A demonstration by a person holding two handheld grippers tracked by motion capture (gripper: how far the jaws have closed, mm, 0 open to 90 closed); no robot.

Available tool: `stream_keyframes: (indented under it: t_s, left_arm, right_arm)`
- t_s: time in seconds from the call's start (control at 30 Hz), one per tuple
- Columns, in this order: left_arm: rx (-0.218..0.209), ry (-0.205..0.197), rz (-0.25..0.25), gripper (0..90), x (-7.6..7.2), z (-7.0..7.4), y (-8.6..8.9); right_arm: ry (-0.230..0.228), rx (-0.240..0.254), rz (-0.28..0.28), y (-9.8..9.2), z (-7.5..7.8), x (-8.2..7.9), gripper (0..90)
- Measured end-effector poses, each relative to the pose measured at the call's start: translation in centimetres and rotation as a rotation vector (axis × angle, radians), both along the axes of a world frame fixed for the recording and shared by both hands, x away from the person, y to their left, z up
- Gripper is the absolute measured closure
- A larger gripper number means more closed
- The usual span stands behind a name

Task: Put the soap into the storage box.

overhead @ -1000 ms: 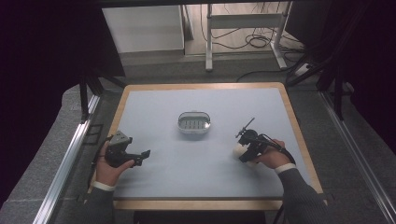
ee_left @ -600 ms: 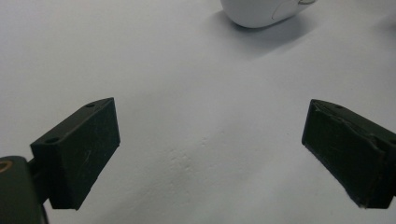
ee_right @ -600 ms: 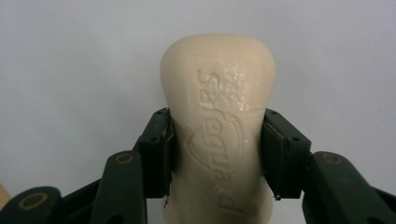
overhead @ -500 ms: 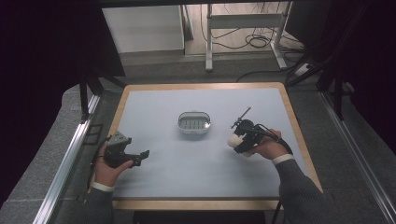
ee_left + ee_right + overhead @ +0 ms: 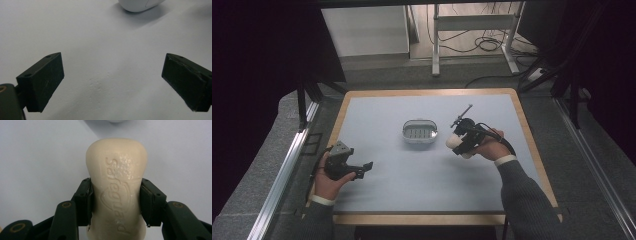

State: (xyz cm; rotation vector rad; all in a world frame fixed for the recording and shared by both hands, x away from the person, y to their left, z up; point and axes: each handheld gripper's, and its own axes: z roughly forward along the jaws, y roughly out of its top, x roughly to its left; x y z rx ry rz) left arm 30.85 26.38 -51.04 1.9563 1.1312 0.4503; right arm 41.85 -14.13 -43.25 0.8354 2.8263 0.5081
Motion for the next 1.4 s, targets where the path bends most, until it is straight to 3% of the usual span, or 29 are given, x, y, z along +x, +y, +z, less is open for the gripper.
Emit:
stream_keyframes:
  t_s: [0.2, 0.6, 0.97, 1.4]
  left_arm:
    - [0.003, 0.001, -0.002, 4.6, 0.0, 0.0, -0.1]
    - [0.009, 0.006, -0.008, 4.5, 0.1, -0.2, -0.3]
    - [0.015, 0.01, -0.008, 4.5, 0.2, -0.4, -0.5]
    - [0.017, 0.013, -0.01, 4.3, 0.3, -0.5, -0.7]
  right_arm:
    - [-0.009, 0.013, 0.041, 1.7, 0.7, 0.6, 49.5]
    - [-0.033, -0.007, 0.105, 3.6, 1.2, 2.4, 49.5]
    - [-0.044, -0.024, 0.122, 4.9, 0.5, 3.9, 49.5]
    - [-0.045, -0.027, 0.146, 6.3, 0.8, 4.8, 49.5]
